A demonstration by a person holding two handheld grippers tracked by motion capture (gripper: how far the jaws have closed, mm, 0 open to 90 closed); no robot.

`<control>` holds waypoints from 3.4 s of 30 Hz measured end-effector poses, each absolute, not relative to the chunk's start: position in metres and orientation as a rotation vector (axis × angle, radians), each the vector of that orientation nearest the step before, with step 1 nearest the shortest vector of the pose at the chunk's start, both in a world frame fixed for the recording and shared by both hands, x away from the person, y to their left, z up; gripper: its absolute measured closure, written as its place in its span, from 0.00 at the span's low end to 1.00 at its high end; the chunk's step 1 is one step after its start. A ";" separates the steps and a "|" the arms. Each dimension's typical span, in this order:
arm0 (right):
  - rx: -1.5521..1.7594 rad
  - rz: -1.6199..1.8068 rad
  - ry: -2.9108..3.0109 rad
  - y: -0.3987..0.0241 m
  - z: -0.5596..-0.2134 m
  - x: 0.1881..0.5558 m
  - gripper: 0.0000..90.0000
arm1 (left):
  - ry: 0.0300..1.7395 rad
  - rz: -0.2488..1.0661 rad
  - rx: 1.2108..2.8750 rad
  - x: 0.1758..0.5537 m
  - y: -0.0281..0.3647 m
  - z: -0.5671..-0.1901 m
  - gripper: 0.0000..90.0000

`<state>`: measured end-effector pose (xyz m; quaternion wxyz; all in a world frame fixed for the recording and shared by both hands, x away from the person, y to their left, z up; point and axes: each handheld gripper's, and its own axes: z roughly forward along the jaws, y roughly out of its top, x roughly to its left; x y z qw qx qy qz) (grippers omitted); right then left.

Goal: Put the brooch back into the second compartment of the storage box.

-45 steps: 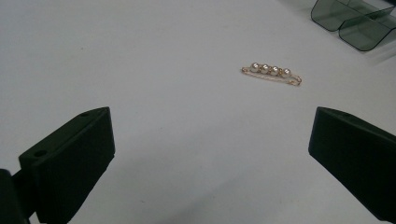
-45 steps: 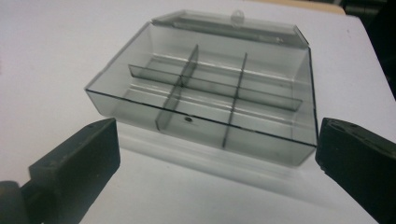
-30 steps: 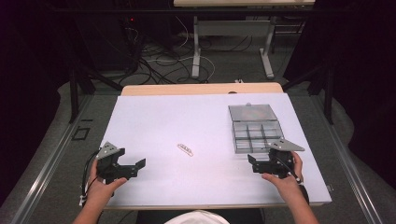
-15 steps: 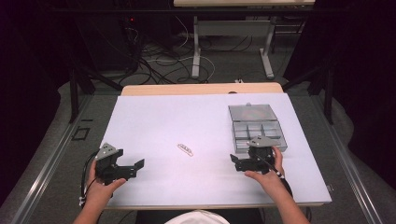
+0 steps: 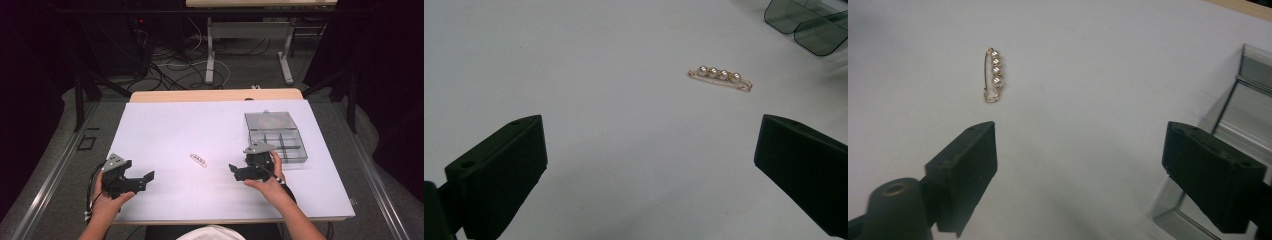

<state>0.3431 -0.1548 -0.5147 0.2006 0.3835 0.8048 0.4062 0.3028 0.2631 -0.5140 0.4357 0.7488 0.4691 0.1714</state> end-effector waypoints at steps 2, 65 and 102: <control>1.055 1.130 2.275 -0.149 -0.515 0.346 0.16 | 1.168 0.425 1.864 0.303 0.263 -0.514 0.01; 1.038 0.997 2.530 -0.033 -0.519 0.419 0.40 | 1.168 0.416 1.866 0.305 0.265 -0.516 0.04; 1.250 0.991 2.608 -0.026 -0.542 0.433 0.80 | 1.199 0.410 1.879 0.307 0.268 -0.517 0.07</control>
